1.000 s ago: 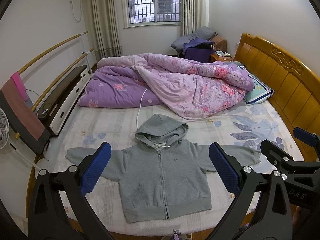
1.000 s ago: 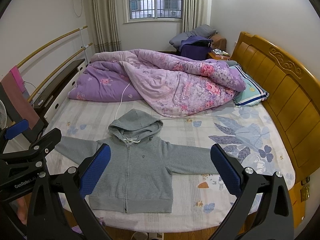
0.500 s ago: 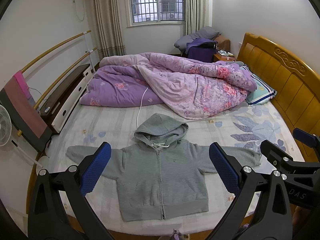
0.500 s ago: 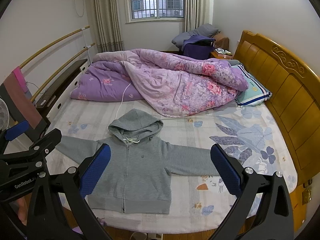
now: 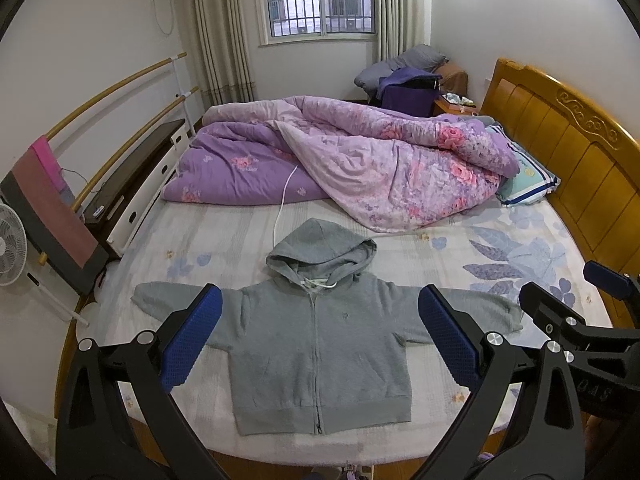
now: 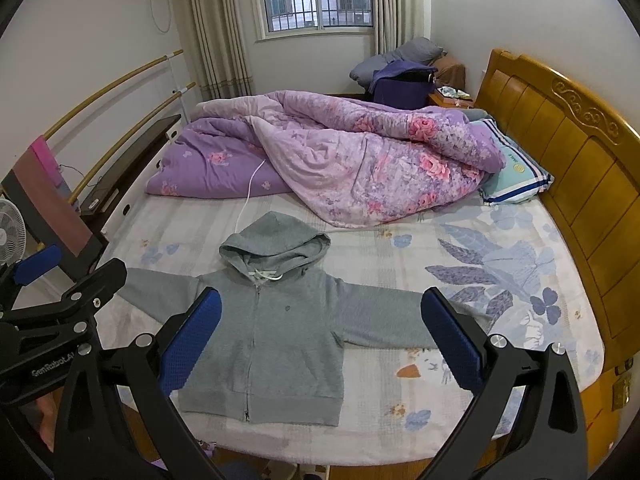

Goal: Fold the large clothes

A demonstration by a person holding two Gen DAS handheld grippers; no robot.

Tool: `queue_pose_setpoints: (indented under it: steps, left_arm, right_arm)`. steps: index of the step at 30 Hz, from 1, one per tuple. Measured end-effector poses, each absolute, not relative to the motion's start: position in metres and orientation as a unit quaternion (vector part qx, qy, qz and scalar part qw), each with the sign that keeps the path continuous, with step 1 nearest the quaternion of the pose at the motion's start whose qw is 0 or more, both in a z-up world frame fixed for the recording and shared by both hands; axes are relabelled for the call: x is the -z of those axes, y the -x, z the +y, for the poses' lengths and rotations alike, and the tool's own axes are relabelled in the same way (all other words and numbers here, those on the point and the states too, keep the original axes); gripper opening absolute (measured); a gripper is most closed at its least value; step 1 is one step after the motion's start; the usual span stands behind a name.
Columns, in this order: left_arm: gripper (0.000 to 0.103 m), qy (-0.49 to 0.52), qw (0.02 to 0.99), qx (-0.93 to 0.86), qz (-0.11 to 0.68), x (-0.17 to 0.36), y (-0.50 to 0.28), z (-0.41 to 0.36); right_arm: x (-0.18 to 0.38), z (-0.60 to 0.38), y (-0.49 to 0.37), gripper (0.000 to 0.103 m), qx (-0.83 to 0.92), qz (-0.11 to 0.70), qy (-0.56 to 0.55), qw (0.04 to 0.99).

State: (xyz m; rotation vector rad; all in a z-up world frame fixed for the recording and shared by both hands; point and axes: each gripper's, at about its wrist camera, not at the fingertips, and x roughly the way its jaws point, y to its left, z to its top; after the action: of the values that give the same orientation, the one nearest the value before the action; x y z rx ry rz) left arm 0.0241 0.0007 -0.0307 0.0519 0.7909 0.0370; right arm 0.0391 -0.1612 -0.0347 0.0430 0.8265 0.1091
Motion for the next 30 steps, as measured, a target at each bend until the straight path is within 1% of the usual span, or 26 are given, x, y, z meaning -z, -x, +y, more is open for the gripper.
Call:
queue_pose_setpoints:
  steps: [8, 15, 22, 30]
  left_arm:
    - [0.098, -0.033, 0.916, -0.021, 0.399, 0.034, -0.040, -0.011]
    - [0.098, -0.030, 0.911, -0.016, 0.412, 0.041, -0.057, -0.002]
    - [0.098, -0.029, 0.907, -0.005, 0.421, 0.053, -0.081, 0.027]
    - [0.098, -0.044, 0.904, 0.021, 0.424, 0.080, -0.119, 0.097]
  right_arm:
    - [0.043, -0.172, -0.053, 0.096, -0.058, 0.414, -0.033, 0.908]
    - [0.050, -0.163, -0.069, 0.096, -0.056, 0.424, -0.031, 0.903]
    - [0.061, -0.131, -0.089, 0.096, -0.042, 0.436, -0.025, 0.899]
    - [0.084, -0.062, -0.123, 0.096, -0.008, 0.453, -0.015, 0.891]
